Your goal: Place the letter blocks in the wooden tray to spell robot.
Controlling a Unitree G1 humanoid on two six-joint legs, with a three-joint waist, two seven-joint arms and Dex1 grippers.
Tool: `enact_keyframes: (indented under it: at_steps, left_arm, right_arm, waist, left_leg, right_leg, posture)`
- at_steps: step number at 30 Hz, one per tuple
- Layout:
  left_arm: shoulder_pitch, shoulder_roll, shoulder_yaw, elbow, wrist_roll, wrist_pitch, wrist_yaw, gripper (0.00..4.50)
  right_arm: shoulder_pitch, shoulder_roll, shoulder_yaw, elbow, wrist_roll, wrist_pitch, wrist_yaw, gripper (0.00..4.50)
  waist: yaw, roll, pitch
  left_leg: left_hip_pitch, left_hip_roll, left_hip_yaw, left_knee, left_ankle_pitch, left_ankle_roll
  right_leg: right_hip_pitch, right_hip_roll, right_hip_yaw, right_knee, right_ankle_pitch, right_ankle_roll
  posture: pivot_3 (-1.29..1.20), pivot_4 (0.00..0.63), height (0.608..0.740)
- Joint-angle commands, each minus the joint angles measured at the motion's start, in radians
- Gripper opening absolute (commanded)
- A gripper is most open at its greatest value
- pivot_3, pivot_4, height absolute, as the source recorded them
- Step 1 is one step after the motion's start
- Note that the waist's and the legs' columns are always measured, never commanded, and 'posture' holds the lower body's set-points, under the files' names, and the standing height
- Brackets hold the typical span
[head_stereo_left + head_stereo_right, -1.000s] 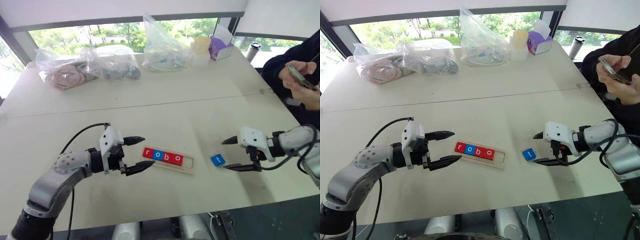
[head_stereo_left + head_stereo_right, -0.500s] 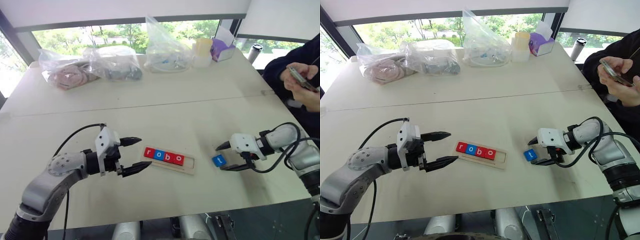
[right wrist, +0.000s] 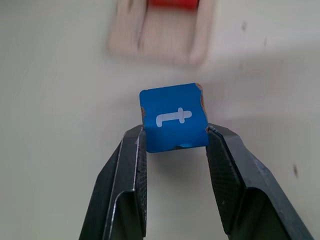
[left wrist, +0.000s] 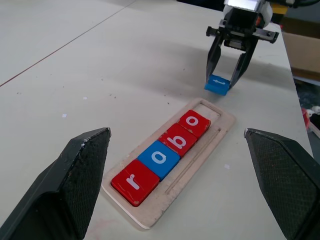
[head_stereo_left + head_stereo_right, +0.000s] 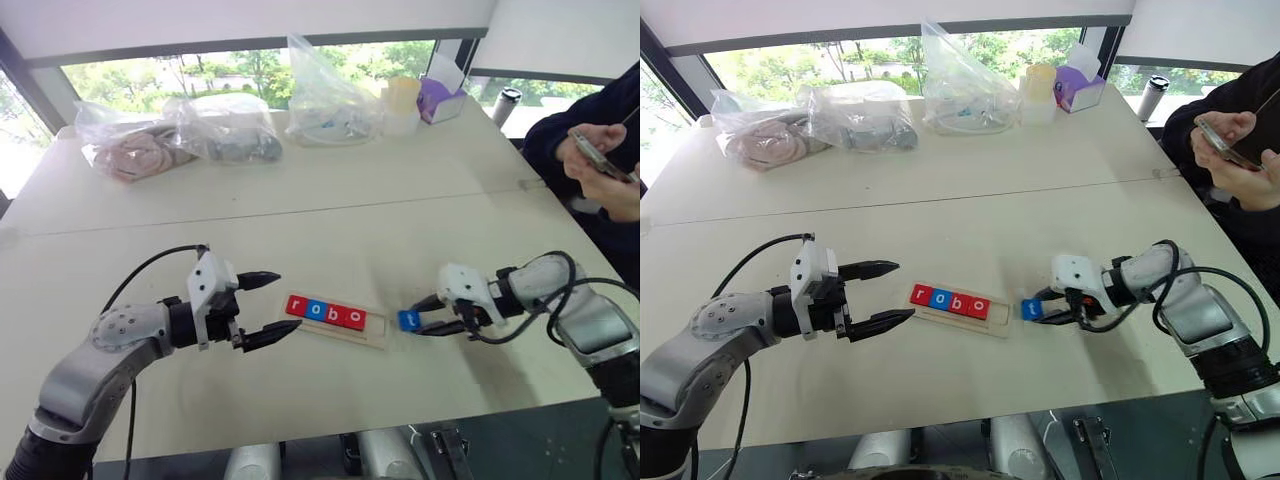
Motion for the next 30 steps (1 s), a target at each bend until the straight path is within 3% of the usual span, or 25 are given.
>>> enact_keyframes:
  at_steps: [1, 7, 19, 30]
  left_arm:
    - [-0.007, 0.009, 0.016, -0.027, -0.016, 0.002, -0.006, 4.5]
    - [-0.009, 0.006, 0.012, -0.028, -0.013, 0.002, -0.004, 4.5]
    - [0.004, -0.004, 0.007, -0.038, -0.012, -0.001, 0.014, 4.5]
    - [0.007, -0.013, 0.005, -0.037, -0.012, -0.003, 0.018, 4.5]
  right_arm:
    - [-0.011, 0.029, -0.036, -0.147, 0.075, 0.211, -0.086, 1.12]
    - [-0.03, 0.047, -0.01, -0.25, 0.106, 0.359, -0.159, 1.12]
    - [-0.014, 0.062, 0.07, -0.263, 0.035, 0.318, -0.255, 1.12]
    - [-0.004, 0.047, 0.096, -0.266, 0.015, 0.309, -0.25, 1.12]
  waist:
    - [0.002, 0.0, 0.0]
    - [0.001, 0.0, 0.0]
    - [-0.001, 0.0, 0.0]
    - [-0.001, 0.0, 0.0]
  left_leg:
    - [0.0, 0.0, 0.0, 0.0, 0.0, 0.0]
    - [-0.001, 0.0, 0.0, 0.0, 0.0, 0.0]
    - [-0.001, 0.0, 0.0, -0.001, 0.0, 0.0]
    - [-0.002, 0.0, 0.0, -0.001, 0.0, 0.0]
  right_leg:
    - [0.0, 0.0, 0.0, 0.0, 0.0, 0.0]
    - [0.0, 0.0, -0.001, -0.001, 0.0, 0.0]
    - [-0.001, 0.0, -0.001, -0.001, -0.001, 0.0]
    - [-0.001, 0.0, -0.001, -0.002, -0.001, 0.0]
  posture:
    - [0.0, 0.15, 0.74]
    - [0.0, 0.15, 0.74]
    - [0.0, 0.15, 0.74]
    - [0.0, 0.15, 0.74]
